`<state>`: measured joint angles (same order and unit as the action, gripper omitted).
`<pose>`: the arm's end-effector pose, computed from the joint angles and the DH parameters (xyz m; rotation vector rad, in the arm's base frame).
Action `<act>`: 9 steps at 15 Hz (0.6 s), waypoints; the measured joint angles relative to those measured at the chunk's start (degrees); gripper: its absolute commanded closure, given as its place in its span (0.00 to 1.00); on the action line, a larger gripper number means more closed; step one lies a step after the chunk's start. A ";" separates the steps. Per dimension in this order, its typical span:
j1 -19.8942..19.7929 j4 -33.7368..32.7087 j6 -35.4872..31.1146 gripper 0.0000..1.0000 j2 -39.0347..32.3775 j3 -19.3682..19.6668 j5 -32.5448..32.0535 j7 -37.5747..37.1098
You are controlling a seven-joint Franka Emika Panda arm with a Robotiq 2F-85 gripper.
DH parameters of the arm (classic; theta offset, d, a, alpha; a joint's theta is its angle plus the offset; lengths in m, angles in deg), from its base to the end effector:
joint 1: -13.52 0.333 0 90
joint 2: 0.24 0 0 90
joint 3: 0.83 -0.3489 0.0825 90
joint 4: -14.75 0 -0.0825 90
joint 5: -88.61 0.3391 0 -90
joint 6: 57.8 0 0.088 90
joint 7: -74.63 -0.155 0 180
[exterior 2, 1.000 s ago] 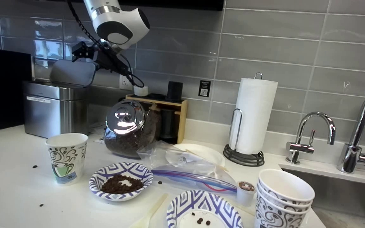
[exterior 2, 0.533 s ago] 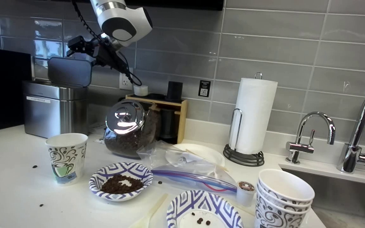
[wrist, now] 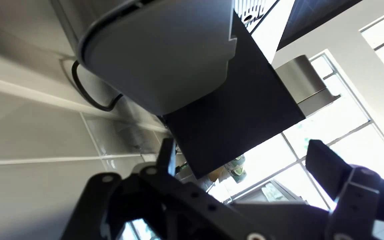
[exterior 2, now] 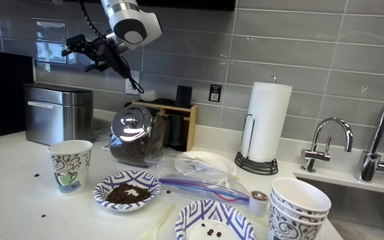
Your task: Close the bin
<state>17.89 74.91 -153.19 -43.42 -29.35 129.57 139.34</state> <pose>0.6204 0.3612 0.4732 -1.5508 -1.4331 -0.3049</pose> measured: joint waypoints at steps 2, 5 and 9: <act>1.04 -1.79 3.01 0.00 -0.83 1.47 0.08 -1.78; 1.39 -3.56 5.19 0.00 -1.92 1.56 0.07 -4.51; 1.98 -4.86 5.72 0.00 -2.43 1.37 0.08 -8.51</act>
<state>19.87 70.05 -147.48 -45.86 -27.98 129.65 130.83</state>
